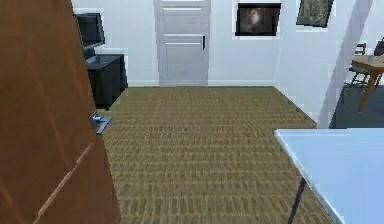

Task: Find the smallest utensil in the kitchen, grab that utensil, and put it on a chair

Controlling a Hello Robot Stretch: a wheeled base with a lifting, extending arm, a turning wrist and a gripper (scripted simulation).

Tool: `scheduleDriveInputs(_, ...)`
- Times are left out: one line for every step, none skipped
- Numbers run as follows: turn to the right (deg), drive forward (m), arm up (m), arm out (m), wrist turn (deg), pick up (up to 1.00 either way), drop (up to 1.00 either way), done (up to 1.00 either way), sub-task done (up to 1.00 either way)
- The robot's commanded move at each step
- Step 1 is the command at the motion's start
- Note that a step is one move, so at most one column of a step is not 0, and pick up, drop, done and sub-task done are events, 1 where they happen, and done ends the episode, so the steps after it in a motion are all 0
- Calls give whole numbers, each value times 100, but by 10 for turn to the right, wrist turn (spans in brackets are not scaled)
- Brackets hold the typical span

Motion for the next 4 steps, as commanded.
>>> scheduleDriveInputs(0,40,0,0,0,0,0,0,0)
scheduleDriveInputs(0,90,0,0,0,0,0,0,0)
scheduleDriveInputs(450,0,0,0,0,0,0,0,0)
scheduleDriveInputs(180,0,0,0,0,0,0,0,0)
